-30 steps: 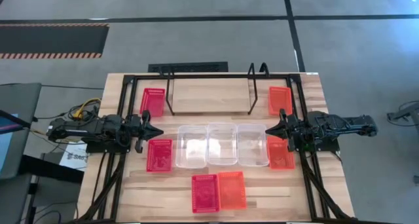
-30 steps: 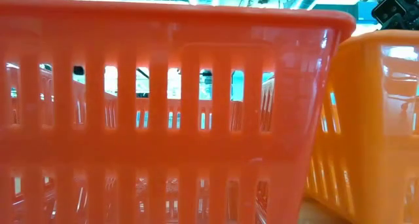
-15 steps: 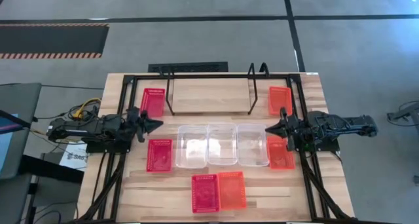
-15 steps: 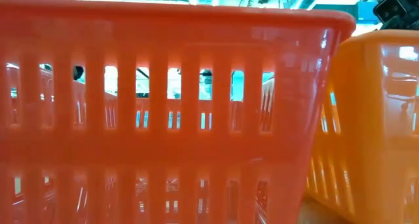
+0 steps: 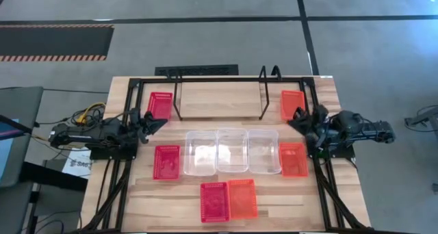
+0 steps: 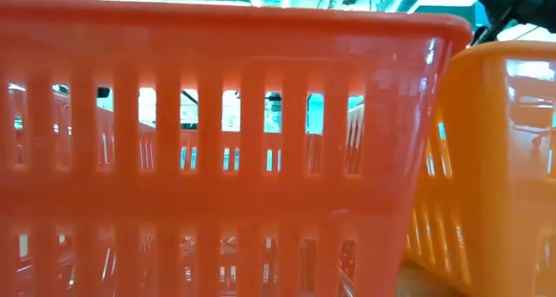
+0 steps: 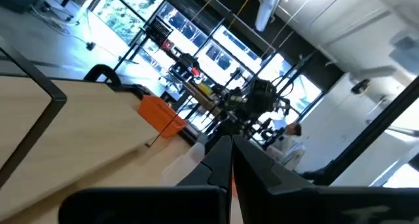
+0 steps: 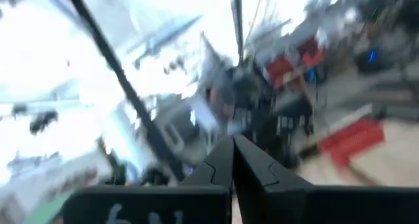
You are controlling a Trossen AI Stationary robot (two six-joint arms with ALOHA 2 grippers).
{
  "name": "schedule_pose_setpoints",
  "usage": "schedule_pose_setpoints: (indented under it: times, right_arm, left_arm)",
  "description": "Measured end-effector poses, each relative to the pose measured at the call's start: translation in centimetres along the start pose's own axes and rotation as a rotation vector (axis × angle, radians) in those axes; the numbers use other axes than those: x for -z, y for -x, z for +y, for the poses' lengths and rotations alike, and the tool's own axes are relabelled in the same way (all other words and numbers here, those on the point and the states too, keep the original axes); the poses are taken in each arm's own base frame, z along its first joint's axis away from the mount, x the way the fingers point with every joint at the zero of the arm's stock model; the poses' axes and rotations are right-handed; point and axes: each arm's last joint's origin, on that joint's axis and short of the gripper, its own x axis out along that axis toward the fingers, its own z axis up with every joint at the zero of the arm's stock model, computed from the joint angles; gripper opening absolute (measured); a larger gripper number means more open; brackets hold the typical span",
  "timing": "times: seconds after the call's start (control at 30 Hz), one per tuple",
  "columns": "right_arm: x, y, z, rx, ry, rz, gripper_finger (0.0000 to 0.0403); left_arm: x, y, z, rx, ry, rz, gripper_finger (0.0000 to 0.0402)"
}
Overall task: Stack baskets on shelf by color
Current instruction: Put the middle white bin on the the shelf
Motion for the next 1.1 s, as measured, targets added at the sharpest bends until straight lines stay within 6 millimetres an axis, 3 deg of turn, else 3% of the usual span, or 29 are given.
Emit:
schedule_pose_setpoints:
  times: [0.23,0.4,0.57,0.9,1.1]
  right_arm:
    - [-0.4,0.0,-0.2,0.063,-0.258,-0.087,0.0029]
    - [-1.5,-0.4,0.7,-0.057,-0.198,-0.175,0.0025]
    - [-2.9,-1.1,1.9,-0.136,-0.062,-0.269,0.0018]
    - [-6.2,-3.7,5.3,-0.233,0.093,-0.222,0.0027]
    - [-8.1,-5.3,7.1,-0.248,0.14,-0.162,0.0028]
  left_arm:
    - [-0.4,-0.1,-0.5,-0.09,-0.059,0.135,0.0]
    - [-2.0,-1.3,-2.7,-0.209,-0.153,0.358,0.0]
    - [-3.1,-4.8,-5.7,-0.238,-0.272,0.576,0.0]
    - [-3.2,-14.0,-10.7,-0.155,-0.56,0.849,0.0]
    - [-2.7,-16.0,-11.4,-0.19,-0.632,0.963,0.0]
